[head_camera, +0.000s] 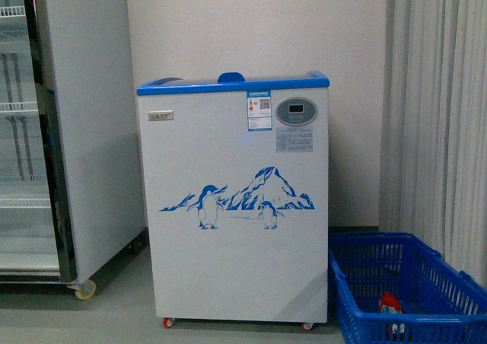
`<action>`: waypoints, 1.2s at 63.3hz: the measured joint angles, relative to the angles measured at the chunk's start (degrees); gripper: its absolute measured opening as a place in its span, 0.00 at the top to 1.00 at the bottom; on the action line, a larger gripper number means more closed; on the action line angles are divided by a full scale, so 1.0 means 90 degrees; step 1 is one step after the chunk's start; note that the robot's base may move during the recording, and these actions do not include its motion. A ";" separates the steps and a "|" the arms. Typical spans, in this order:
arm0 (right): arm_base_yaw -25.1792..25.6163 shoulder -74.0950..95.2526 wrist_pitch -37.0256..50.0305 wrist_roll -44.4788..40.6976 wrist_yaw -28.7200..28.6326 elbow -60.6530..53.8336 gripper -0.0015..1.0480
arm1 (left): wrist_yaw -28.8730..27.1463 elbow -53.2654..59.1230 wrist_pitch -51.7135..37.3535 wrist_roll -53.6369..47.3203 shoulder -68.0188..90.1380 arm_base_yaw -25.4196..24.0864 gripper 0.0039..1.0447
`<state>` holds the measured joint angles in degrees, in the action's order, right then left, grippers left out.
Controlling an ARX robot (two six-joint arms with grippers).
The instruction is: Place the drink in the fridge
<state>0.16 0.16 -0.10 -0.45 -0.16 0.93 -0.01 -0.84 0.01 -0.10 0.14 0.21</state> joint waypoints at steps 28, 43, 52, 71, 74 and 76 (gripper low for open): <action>0.0000 0.0000 0.0000 0.0000 0.0000 0.0000 0.07 | 0.0000 0.0000 0.0000 0.0000 0.0000 0.0000 0.08; 0.0000 -0.0002 0.0000 0.0000 0.0000 0.0000 0.07 | 0.0000 0.0000 0.0000 0.0000 0.0000 0.0000 0.08; 0.0000 0.0000 0.0000 0.0000 0.0000 0.0000 0.07 | 0.0000 0.0000 0.0000 -0.0002 0.0000 0.0000 0.08; 0.0000 -0.0002 0.0000 0.0000 -0.0002 0.0000 0.07 | 0.0002 0.0000 0.0000 -0.0002 0.0000 0.0000 0.08; 0.0000 -0.0002 0.0000 0.0000 0.0000 0.0000 0.07 | 0.0000 0.0000 0.0000 0.0000 0.0000 0.0000 0.08; 0.0000 -0.0002 0.0000 0.0000 0.0000 0.0000 0.07 | 0.0000 0.0000 0.0000 0.0000 0.0000 0.0000 0.08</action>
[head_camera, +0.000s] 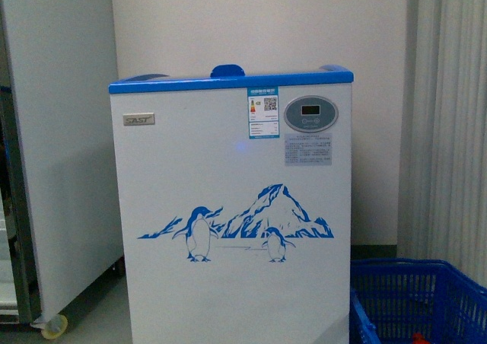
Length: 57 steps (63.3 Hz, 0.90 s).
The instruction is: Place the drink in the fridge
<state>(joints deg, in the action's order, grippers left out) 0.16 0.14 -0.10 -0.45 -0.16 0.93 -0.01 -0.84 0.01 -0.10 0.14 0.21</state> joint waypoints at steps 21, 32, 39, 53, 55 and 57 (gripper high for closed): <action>0.0000 0.0000 0.0000 0.0000 0.0002 0.0000 0.07 | 0.0000 0.0000 0.0000 0.0000 -0.0002 0.0000 0.08; 0.0000 0.0000 0.0000 0.0000 0.0002 0.0000 0.07 | -0.0002 0.0000 0.0000 0.0000 -0.0002 0.0000 0.08; 0.0000 0.0002 0.0000 0.0000 0.0000 0.0000 0.07 | 0.0000 0.0000 0.0000 -0.0002 0.0000 0.0000 0.08; 0.0000 0.0000 0.0000 0.0000 0.0000 0.0000 0.07 | -0.0005 0.0000 0.0000 0.0000 -0.0005 0.0000 0.08; 0.0000 0.0000 0.0000 0.0000 0.0000 0.0000 0.07 | -0.0002 0.0000 0.0000 0.0000 -0.0002 0.0000 0.08; 0.0000 0.0002 0.0000 0.0000 0.0000 0.0000 0.07 | 0.0002 0.0000 0.0000 -0.0002 -0.0002 0.0000 0.08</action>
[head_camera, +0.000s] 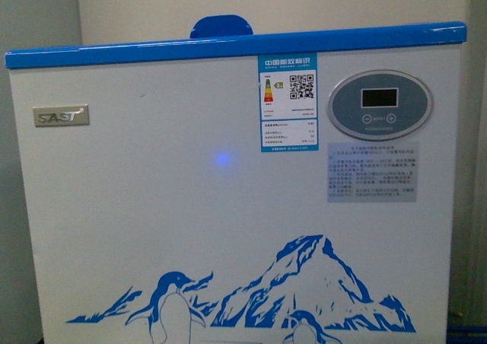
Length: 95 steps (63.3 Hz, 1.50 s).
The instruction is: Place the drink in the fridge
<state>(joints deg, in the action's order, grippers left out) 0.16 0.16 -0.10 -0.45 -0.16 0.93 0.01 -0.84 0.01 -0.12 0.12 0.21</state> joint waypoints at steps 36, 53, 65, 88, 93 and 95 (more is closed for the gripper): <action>0.1239 0.6118 0.0153 -0.0015 0.2800 0.1273 0.07 | -0.0002 0.0000 0.0000 0.0000 0.0000 0.0000 0.08; 0.1766 1.1941 0.2754 -0.0092 0.3213 0.3024 0.07 | -0.0002 0.0000 0.0000 0.0000 0.0000 0.0000 0.08; 0.1758 1.3865 0.2504 0.0454 0.3232 0.4342 0.07 | -0.0002 0.0000 0.0000 0.0000 0.0000 0.0000 0.08; 0.1591 1.6208 0.1217 0.1756 0.3050 0.7412 0.07 | 0.0000 0.0000 0.0000 0.0000 0.0000 0.0000 0.08; 0.1564 1.6648 0.0933 0.1877 0.3045 0.8065 0.07 | -0.0002 0.0000 0.0000 0.0000 0.0000 0.0000 0.08; 0.1562 1.6861 0.0792 0.1940 0.3038 0.8386 0.07 | -0.0002 0.0000 0.0000 0.0002 0.0000 0.0000 0.08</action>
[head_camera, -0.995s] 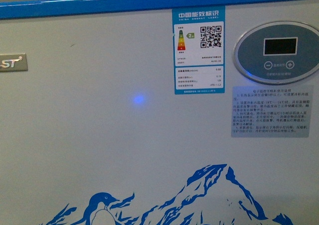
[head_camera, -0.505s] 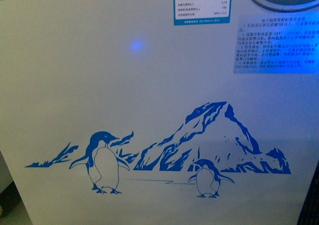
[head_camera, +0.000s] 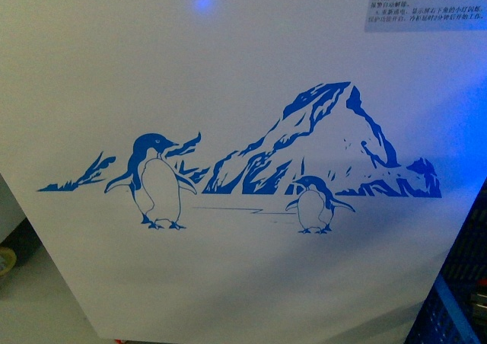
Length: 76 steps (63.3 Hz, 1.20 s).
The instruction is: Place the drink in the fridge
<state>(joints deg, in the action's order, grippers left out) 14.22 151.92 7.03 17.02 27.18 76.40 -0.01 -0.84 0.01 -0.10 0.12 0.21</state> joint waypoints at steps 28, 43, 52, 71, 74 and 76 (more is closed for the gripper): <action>0.0005 0.1554 -0.0925 0.0175 -0.0148 0.2130 0.07 | 0.0000 0.0000 0.0000 -0.0002 0.0000 0.0000 0.08; 0.0097 0.2210 -0.1044 0.0100 -0.0265 0.2708 0.07 | 0.0000 -0.0002 0.0000 -0.0002 0.0000 0.0000 0.08; 0.0148 0.2387 -0.1035 0.0002 -0.0294 0.2805 0.07 | 0.0000 0.0000 0.0000 -0.0002 0.0000 0.0000 0.08; 0.0216 0.2489 -0.0658 -0.0355 -0.0432 0.2531 0.26 | 0.0000 0.0000 0.0000 0.0000 0.0000 0.0000 0.08; 0.0226 0.2448 -0.0595 -0.0396 -0.0500 0.2441 0.31 | 0.0000 0.0000 0.0000 -0.0002 0.0000 0.0000 0.08; 0.0226 0.2412 -0.0556 -0.0408 -0.0542 0.2373 0.33 | 0.0000 0.0000 0.0000 -0.0002 0.0000 0.0000 0.08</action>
<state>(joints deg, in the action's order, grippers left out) 16.25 173.62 2.02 13.34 22.30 97.76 -0.01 -0.84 0.01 -0.12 0.12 0.21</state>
